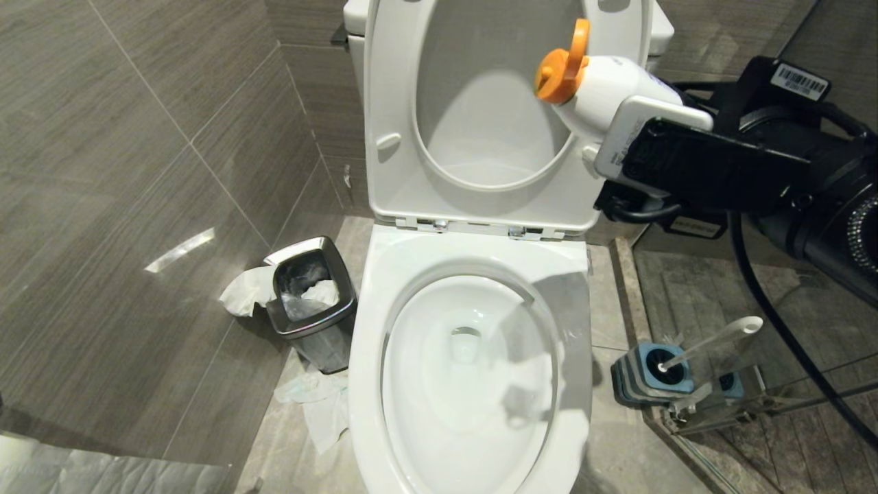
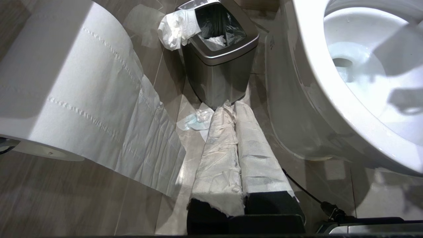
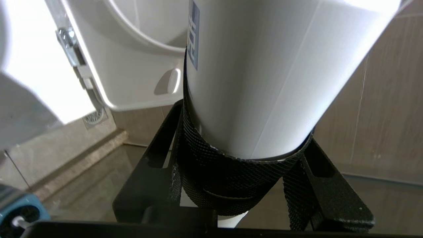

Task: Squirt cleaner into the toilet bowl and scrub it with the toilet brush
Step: Pour in the cleaning agent

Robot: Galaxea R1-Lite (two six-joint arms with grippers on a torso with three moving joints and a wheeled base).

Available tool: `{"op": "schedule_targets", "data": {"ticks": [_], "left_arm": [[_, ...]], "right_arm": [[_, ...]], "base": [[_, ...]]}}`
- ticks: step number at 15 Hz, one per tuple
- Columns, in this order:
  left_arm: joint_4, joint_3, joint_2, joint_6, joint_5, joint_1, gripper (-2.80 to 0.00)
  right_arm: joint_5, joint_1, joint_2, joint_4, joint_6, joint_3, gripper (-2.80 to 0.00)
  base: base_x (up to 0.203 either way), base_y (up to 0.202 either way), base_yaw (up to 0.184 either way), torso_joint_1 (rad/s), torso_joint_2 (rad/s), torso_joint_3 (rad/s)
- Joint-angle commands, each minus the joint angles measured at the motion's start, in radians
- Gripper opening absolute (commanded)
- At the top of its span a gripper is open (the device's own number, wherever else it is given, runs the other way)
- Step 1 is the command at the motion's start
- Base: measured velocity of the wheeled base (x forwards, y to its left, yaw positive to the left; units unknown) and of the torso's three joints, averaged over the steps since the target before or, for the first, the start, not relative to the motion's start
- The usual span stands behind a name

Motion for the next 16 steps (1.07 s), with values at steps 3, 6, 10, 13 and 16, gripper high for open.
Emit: {"op": "schedule_targets", "data": {"ticks": [3,6,10,13,16], "left_arm": [[0.0,0.001,0.001,0.0,0.0,0.0,-2.8],[0.0,0.001,0.001,0.0,0.0,0.0,-2.8],[0.0,0.0,0.001,0.0,0.0,0.0,-2.8],[0.0,0.001,0.001,0.001,0.0,0.0,-2.8],[0.0,0.001,0.001,0.0,0.0,0.0,-2.8]], "right_arm": [[-0.006,-0.004,-0.021,-0.004,-0.099,0.042,-2.8],[-0.006,-0.008,-0.034,-0.001,-0.2,0.052,-2.8],[-0.006,-0.015,-0.016,0.001,-0.277,0.056,-2.8],[-0.006,-0.015,-0.014,0.001,-0.344,0.062,-2.8],[-0.006,-0.016,-0.016,0.001,-0.389,0.065,-2.8]], "base": [[0.0,0.0,0.0,0.0,0.0,0.0],[0.0,0.0,0.0,0.0,0.0,0.0],[0.0,0.0,0.0,0.0,0.0,0.0],[0.0,0.0,0.0,0.0,0.0,0.0],[0.0,0.0,0.0,0.0,0.0,0.0]]}}
